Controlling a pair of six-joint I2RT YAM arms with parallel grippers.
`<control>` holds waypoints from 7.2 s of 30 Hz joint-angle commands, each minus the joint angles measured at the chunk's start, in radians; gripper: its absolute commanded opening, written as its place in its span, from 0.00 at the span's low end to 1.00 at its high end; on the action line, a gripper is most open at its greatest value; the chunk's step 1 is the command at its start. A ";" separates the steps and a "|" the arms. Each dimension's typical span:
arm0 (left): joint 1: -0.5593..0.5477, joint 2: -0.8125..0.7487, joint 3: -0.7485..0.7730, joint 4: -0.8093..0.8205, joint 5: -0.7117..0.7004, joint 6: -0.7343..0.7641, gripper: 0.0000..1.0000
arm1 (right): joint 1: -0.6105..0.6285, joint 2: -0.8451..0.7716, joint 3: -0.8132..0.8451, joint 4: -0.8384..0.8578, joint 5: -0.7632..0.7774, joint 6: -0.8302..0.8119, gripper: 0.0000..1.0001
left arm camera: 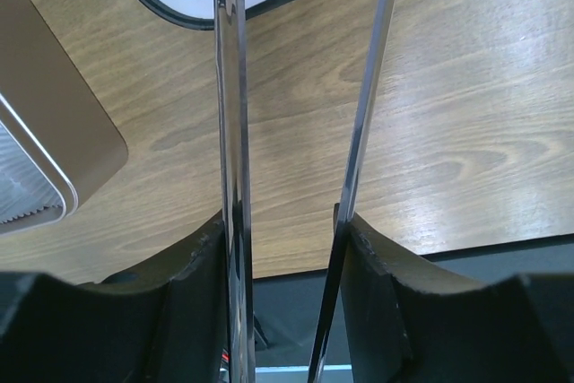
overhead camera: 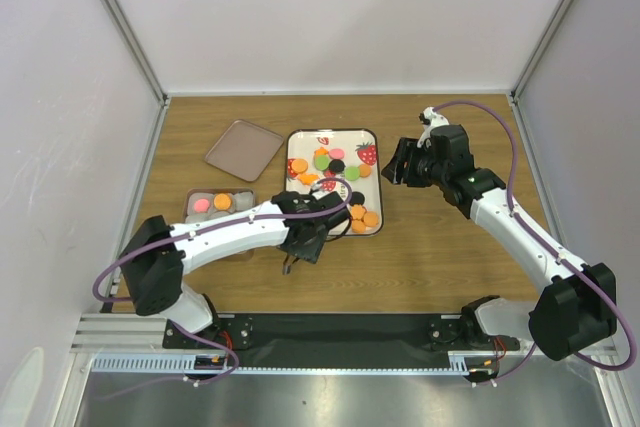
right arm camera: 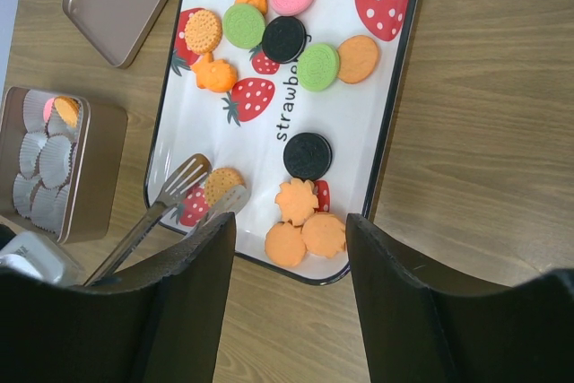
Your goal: Pack the cookies
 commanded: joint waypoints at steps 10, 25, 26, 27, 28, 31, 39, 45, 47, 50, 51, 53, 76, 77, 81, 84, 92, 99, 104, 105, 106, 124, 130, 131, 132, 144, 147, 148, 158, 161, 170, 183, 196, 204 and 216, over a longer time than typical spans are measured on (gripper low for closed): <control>-0.027 0.027 0.015 -0.023 -0.061 0.030 0.45 | -0.002 0.005 0.009 0.013 -0.006 -0.018 0.58; 0.123 -0.158 0.071 -0.057 -0.112 0.015 0.34 | -0.002 0.002 0.009 0.012 -0.004 -0.018 0.58; 0.138 -0.176 0.066 -0.058 -0.110 0.013 0.34 | 0.000 0.002 0.009 0.013 -0.006 -0.018 0.57; 0.155 -0.194 0.054 -0.063 -0.112 0.004 0.33 | 0.000 0.003 0.009 0.013 -0.006 -0.016 0.57; 0.192 -0.227 0.048 -0.066 -0.110 -0.003 0.33 | 0.000 0.003 0.010 0.012 -0.007 -0.018 0.57; 0.276 -0.310 0.006 -0.065 -0.090 -0.022 0.34 | 0.000 0.002 0.009 0.012 -0.007 -0.018 0.57; 0.476 -0.461 -0.098 -0.060 -0.006 -0.022 0.35 | 0.000 0.010 0.009 0.015 -0.016 -0.013 0.57; 0.582 -0.498 -0.175 -0.033 0.097 -0.007 0.36 | 0.000 0.008 0.009 0.016 -0.023 -0.013 0.57; 0.602 -0.501 -0.188 -0.025 0.115 0.001 0.36 | -0.002 0.005 0.009 0.016 -0.023 -0.012 0.57; 0.622 -0.501 -0.213 -0.006 0.140 0.004 0.36 | 0.000 0.006 0.009 0.018 -0.026 -0.012 0.57; 0.629 -0.502 -0.225 0.006 0.146 0.004 0.36 | 0.000 0.006 0.007 0.018 -0.027 -0.012 0.57; 0.636 -0.493 -0.233 0.020 0.157 0.009 0.36 | 0.000 0.009 0.007 0.021 -0.029 -0.012 0.57; 0.656 -0.522 -0.251 0.020 0.158 -0.003 0.38 | 0.004 0.005 0.006 0.023 -0.026 -0.013 0.57; 0.656 -0.522 -0.253 0.021 0.158 -0.005 0.38 | 0.007 0.003 0.004 0.021 -0.026 -0.012 0.57; 0.656 -0.518 -0.251 0.023 0.165 -0.010 0.38 | 0.007 0.003 0.006 0.020 -0.026 -0.013 0.57; 0.656 -0.525 -0.254 0.024 0.163 -0.013 0.38 | 0.009 0.000 0.006 0.020 -0.023 -0.013 0.57; 0.656 -0.527 -0.270 0.034 0.165 -0.016 0.39 | 0.009 0.002 0.006 0.021 -0.023 -0.013 0.57; 0.656 -0.524 -0.284 0.050 0.165 -0.016 0.43 | 0.009 0.000 0.006 0.018 -0.023 -0.015 0.57; 0.656 -0.518 -0.290 0.061 0.169 -0.014 0.46 | 0.010 -0.001 0.007 0.016 -0.023 -0.016 0.57; 0.656 -0.518 -0.288 0.061 0.169 -0.013 0.46 | 0.010 -0.001 0.007 0.016 -0.023 -0.016 0.57; 0.656 -0.518 -0.288 0.061 0.169 -0.011 0.47 | 0.010 0.000 0.007 0.016 -0.021 -0.016 0.57; 0.617 -0.550 -0.106 -0.041 0.109 0.032 0.50 | 0.010 -0.004 0.009 0.018 -0.012 -0.015 0.57; 0.381 -0.434 0.029 -0.059 0.019 -0.029 0.51 | -0.008 -0.026 0.003 0.012 0.033 -0.009 0.58; 0.354 -0.415 0.038 -0.049 0.019 -0.034 0.51 | -0.011 -0.026 0.003 0.010 0.037 -0.009 0.58; 0.299 -0.372 0.052 -0.040 0.023 -0.039 0.51 | -0.016 -0.029 0.003 0.009 0.048 -0.007 0.58; 0.005 -0.050 0.163 0.043 0.008 -0.046 0.52 | -0.034 -0.040 0.000 0.007 0.076 -0.001 0.58; 0.004 0.002 0.189 0.061 0.019 -0.036 0.52 | -0.034 -0.043 -0.002 0.007 0.071 0.001 0.58; 0.004 0.017 0.199 0.060 0.019 -0.025 0.53 | -0.037 -0.041 -0.002 0.007 0.071 0.001 0.58; 0.004 0.162 0.298 0.044 -0.001 0.032 0.54 | -0.036 -0.053 -0.002 0.009 0.068 0.001 0.58; 0.004 0.199 0.319 0.040 -0.015 0.046 0.54 | -0.037 -0.064 -0.003 0.006 0.076 0.001 0.58; 0.005 0.271 0.356 0.049 -0.029 0.064 0.54 | -0.036 -0.076 -0.005 0.004 0.086 0.001 0.59; 0.005 0.298 0.365 0.040 -0.043 0.073 0.51 | -0.037 -0.075 -0.006 0.006 0.080 -0.001 0.58; 0.005 0.311 0.365 0.040 -0.036 0.092 0.48 | -0.037 -0.075 -0.006 0.006 0.082 -0.001 0.59; 0.011 0.301 0.370 0.034 -0.065 0.086 0.41 | -0.037 -0.076 -0.006 0.006 0.083 -0.001 0.59; 0.063 0.185 0.319 0.044 -0.110 0.032 0.32 | -0.037 -0.081 -0.006 0.004 0.086 0.001 0.59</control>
